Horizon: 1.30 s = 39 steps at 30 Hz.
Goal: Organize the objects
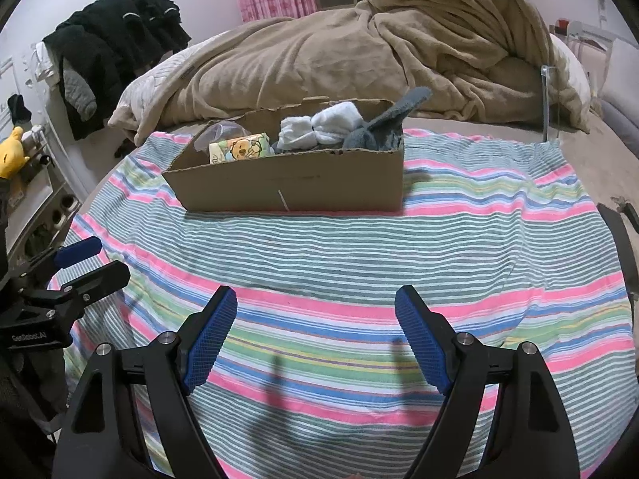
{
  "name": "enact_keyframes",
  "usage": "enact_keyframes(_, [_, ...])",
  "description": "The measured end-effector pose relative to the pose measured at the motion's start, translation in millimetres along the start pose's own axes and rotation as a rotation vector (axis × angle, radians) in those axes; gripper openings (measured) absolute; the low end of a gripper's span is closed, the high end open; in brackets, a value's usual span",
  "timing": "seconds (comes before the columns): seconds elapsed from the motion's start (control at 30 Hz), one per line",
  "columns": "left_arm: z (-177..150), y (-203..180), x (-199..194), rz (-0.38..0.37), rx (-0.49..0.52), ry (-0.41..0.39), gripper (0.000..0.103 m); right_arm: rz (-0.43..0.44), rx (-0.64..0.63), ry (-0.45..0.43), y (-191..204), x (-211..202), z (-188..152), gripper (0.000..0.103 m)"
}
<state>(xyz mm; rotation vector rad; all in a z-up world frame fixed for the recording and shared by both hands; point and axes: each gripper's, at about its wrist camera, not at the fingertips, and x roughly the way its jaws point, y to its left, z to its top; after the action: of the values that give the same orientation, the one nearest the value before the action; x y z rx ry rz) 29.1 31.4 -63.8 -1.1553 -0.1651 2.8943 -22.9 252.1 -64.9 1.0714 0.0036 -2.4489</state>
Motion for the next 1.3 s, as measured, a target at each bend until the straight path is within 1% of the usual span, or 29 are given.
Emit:
enact_keyframes(0.27, [0.4, -0.5, 1.7, -0.001, 0.0, 0.006, 0.099, -0.004, 0.003, 0.0, -1.6, 1.1, -0.9, 0.084])
enact_keyframes(0.43, [-0.6, -0.8, 2.2, 0.034, 0.006, 0.007, 0.099, -0.006, 0.002, -0.001, -0.8, 1.3, -0.8, 0.084])
enact_keyframes(0.57, [-1.1, 1.4, 2.3, 0.04, 0.004, 0.007, 0.099, -0.007, 0.001, -0.001, 0.2, 1.0, -0.7, 0.084])
enact_keyframes(1.3, [-2.6, 3.3, 1.1, 0.03, 0.002, 0.005, 0.099, -0.008, -0.005, 0.0, 3.5, 0.5, -0.7, 0.084])
